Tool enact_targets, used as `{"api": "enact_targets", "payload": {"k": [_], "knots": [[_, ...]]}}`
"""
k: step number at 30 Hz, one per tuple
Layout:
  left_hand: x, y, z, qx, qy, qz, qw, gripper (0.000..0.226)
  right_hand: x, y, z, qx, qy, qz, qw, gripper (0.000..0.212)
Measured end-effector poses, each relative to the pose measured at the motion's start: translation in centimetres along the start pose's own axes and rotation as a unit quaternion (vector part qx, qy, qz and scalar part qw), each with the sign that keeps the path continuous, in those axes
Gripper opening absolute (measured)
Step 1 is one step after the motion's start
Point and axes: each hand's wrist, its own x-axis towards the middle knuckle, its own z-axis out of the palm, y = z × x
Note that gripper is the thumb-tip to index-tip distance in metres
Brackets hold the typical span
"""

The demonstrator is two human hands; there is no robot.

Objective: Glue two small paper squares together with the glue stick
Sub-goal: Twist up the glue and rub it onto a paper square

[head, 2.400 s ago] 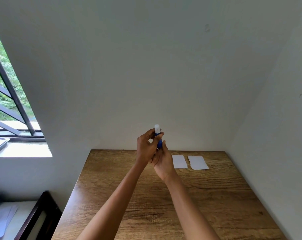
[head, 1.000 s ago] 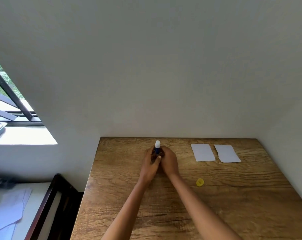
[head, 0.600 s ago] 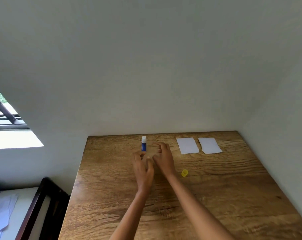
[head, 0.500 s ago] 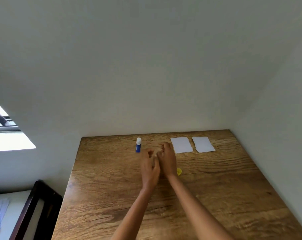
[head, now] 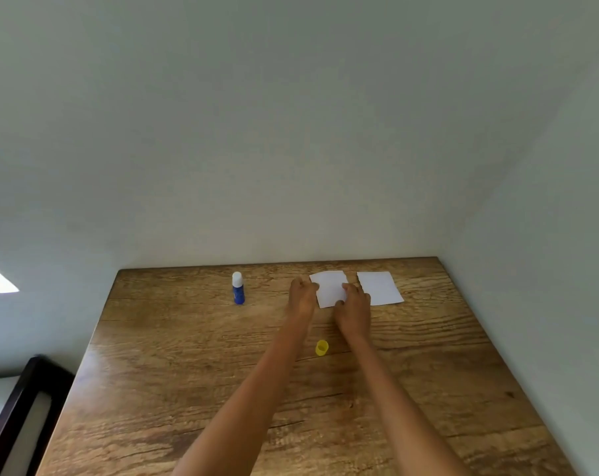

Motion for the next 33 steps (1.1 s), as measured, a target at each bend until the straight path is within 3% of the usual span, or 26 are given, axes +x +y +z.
{"api": "enact_targets", "payload": {"k": [4,6,9,16,19,24,29,33], "knots": [[0.3,0.1,0.7,-0.056,0.024,-0.026,0.998,0.060,-0.6,0.0,0.3,0.000,0.001,-0.009,1.000,0.044],[-0.1,0.3,0.8,-0.017,0.046,-0.007,0.999,0.058,-0.7,-0.1,0.2,0.005,-0.003,-0.010,1.000,0.044],[-1.1,0.1,0.1,0.087,0.106,0.074,0.988,0.038,-0.9,-0.4,-0.2,0.048,0.004,0.000,0.999,0.041],[-6.1,-1.5,-4.9,0.120,0.152,0.139,0.971,0.025,-4.2,-4.2,-0.9,0.131,0.133,-0.056,0.981,0.028],[-7.8,-2.3,-8.3,0.129,0.179,0.150,0.964,0.012,-6.7,-6.7,0.1,0.173,0.095,-0.095,0.976,0.032],[-10.1,-4.7,-13.1,0.162,0.179,0.176,0.954,0.005,-8.6,-10.1,2.9,0.111,-0.070,-0.119,0.984,0.053],[-10.1,-5.8,-16.2,0.249,0.181,0.245,0.919,0.020,-8.3,-12.5,5.3,0.118,-0.091,-0.077,0.986,0.055],[-9.9,-5.9,-17.5,0.351,0.151,0.242,0.892,0.031,-7.2,-13.4,6.8,0.142,-0.096,-0.037,0.984,0.057]]}}
